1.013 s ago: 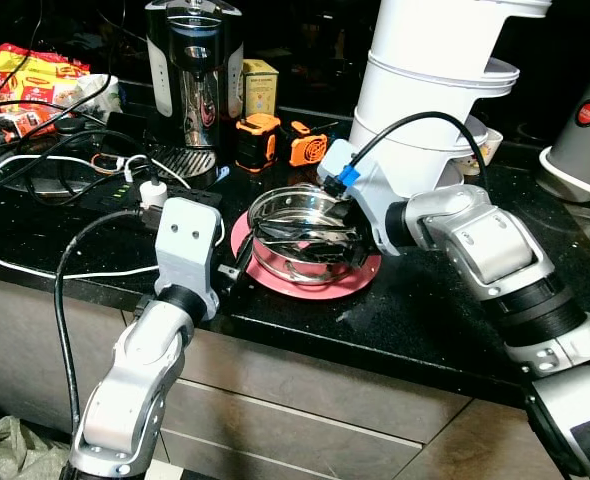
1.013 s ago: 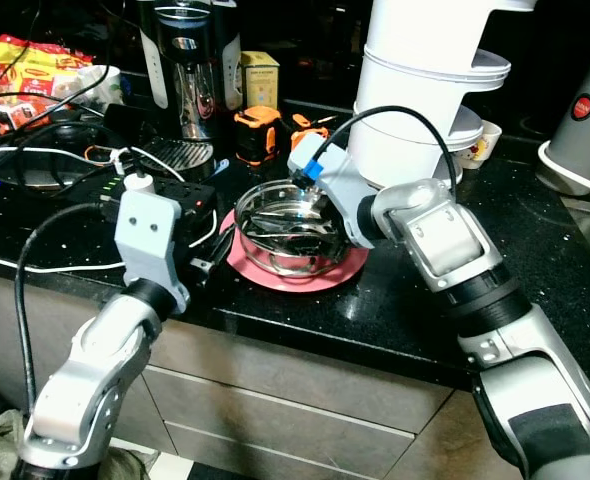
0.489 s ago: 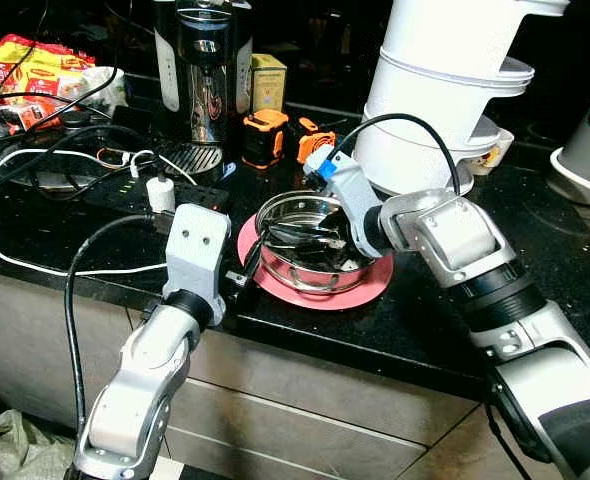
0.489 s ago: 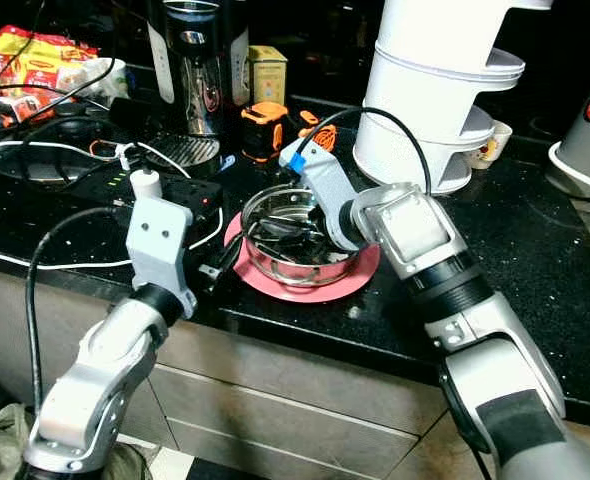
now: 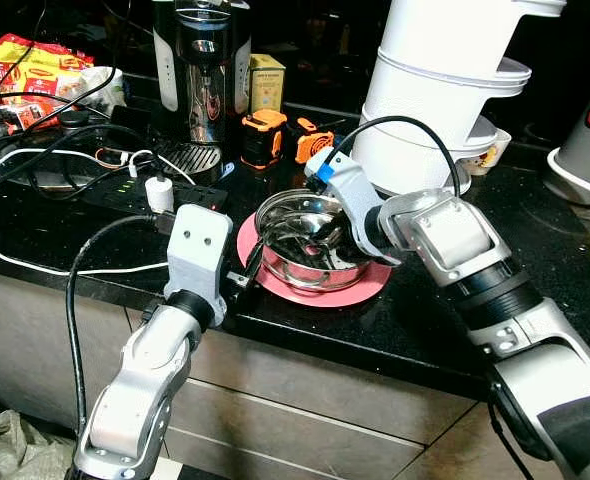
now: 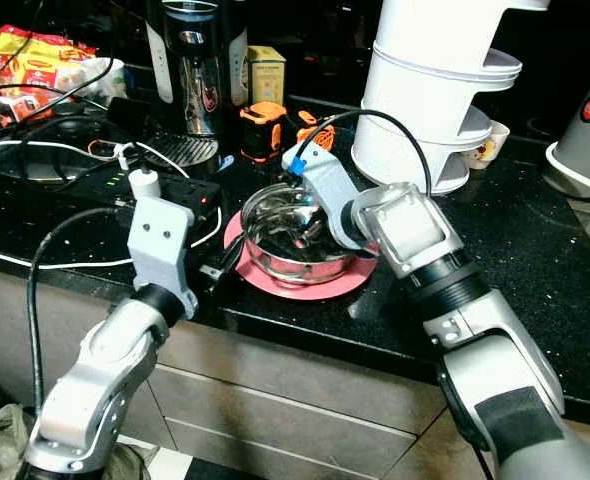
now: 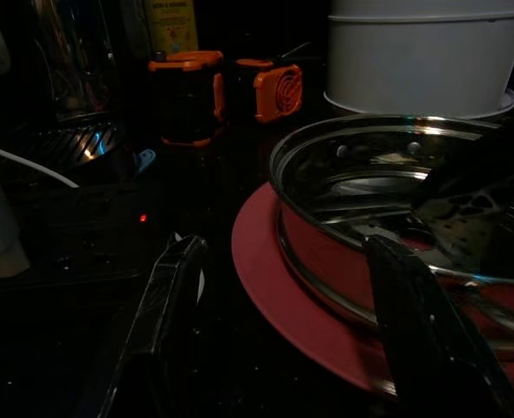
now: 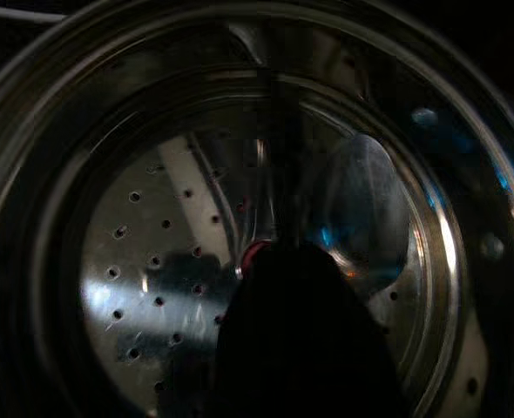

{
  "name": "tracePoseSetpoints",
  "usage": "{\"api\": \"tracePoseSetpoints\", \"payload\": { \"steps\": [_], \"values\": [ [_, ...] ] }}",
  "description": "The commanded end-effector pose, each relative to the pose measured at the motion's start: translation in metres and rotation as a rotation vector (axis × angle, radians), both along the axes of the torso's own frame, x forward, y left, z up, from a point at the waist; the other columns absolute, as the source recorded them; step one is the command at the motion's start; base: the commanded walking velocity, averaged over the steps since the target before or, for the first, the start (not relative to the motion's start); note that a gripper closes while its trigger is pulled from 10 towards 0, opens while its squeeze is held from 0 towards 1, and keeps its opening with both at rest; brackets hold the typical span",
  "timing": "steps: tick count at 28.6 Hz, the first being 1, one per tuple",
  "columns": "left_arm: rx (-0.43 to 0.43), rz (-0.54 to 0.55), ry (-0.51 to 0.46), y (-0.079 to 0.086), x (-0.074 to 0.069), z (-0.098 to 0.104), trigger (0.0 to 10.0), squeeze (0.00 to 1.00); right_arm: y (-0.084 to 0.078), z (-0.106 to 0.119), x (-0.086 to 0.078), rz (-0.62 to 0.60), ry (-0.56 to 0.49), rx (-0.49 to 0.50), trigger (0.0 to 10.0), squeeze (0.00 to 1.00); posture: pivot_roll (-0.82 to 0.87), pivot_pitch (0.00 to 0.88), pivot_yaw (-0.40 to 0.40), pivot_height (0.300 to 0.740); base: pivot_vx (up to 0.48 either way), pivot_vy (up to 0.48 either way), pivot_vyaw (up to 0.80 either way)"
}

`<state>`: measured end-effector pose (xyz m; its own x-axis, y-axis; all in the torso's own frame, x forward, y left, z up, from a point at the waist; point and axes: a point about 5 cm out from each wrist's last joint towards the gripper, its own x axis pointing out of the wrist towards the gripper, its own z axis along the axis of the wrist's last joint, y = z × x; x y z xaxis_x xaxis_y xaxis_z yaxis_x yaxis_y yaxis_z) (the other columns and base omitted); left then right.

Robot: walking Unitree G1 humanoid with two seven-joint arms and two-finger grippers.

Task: Kitchen organization

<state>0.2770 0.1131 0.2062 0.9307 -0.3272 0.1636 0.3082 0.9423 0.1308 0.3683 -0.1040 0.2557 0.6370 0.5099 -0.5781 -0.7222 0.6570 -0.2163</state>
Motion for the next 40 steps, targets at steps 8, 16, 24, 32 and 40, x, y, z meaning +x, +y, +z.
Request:
{"api": "tracePoseSetpoints", "payload": {
  "steps": [8, 16, 24, 32, 40],
  "values": [
    [0.006, -0.004, 0.002, -0.003, -0.001, 0.0, 10.0, 0.0, -0.004, 0.01, 0.002, -0.026, -0.025, 0.059, 0.0, 0.0, 0.03, 0.0, -0.124, 0.74, 0.0, 0.0, 0.0],
    [-0.002, -0.007, 0.002, -0.004, 0.0, 0.001, 10.0, 0.0, -0.008, 0.022, 0.004, -0.026, -0.064, 0.121, 0.0, 0.0, 0.03, 0.0, -0.124, 0.74, 0.0, 0.0, 0.0],
    [-0.013, -0.006, 0.002, -0.004, 0.0, 0.002, 10.0, 0.0, -0.027, 0.029, 0.008, -0.092, -0.093, 0.167, 0.0, 0.0, 0.03, 0.0, -0.123, 0.74, 0.0, 0.0, 0.0],
    [-0.019, -0.012, 0.001, -0.004, 0.001, 0.002, 10.0, 0.0, -0.044, 0.041, 0.008, -0.12, -0.113, 0.314, 0.0, 0.0, 0.03, 0.0, -0.12, 0.74, 0.0, 0.0, 0.0],
    [-0.024, -0.01, 0.0, -0.003, -0.001, 0.004, 10.0, 0.0, -0.102, 0.042, 0.009, -0.319, -0.149, 0.336, 0.0, 0.0, 0.03, 0.0, -0.117, 0.74, 0.0, 0.0, 0.0]
  ]
}}
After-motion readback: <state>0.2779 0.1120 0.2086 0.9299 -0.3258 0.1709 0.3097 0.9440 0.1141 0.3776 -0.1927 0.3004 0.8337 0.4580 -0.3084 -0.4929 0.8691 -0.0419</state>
